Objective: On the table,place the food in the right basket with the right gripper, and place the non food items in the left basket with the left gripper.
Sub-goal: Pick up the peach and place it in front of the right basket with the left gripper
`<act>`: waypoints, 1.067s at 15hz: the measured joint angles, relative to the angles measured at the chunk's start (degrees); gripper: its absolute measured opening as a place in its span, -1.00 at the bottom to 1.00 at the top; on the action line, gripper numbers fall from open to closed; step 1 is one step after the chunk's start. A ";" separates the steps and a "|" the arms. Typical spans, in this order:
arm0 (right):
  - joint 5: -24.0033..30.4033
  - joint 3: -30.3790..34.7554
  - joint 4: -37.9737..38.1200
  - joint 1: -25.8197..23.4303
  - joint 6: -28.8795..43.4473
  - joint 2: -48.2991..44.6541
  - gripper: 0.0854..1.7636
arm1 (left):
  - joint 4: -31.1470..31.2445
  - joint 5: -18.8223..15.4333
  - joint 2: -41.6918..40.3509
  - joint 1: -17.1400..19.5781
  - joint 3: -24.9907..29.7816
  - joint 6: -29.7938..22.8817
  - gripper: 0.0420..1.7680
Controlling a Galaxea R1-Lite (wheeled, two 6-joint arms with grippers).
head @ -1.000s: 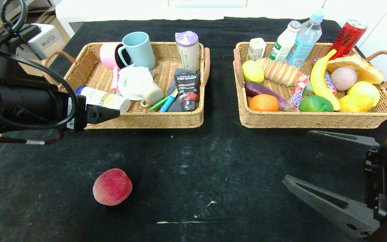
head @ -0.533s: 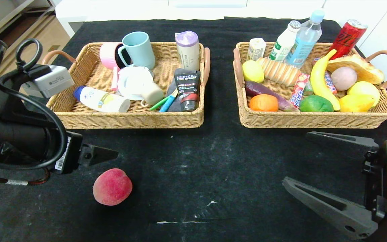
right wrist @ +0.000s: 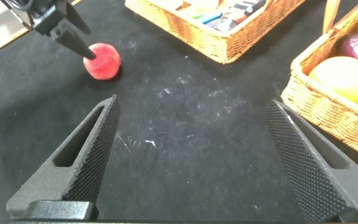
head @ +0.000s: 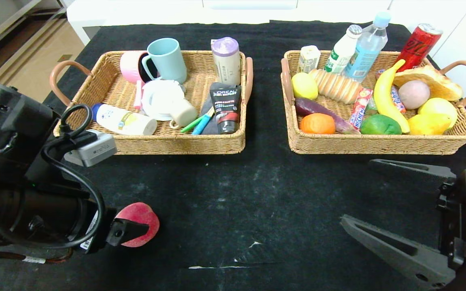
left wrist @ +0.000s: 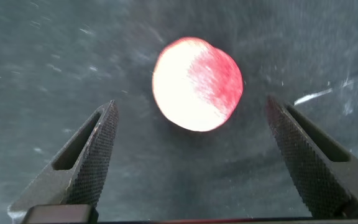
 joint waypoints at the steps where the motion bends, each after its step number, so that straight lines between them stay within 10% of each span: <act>1: -0.02 0.00 0.00 0.00 0.01 0.00 0.94 | -0.07 0.02 0.33 -0.30 0.41 -0.33 0.92; 16: -0.02 0.27 -0.17 0.00 0.04 0.09 0.94 | -6.52 0.39 6.83 0.28 5.42 -0.41 0.94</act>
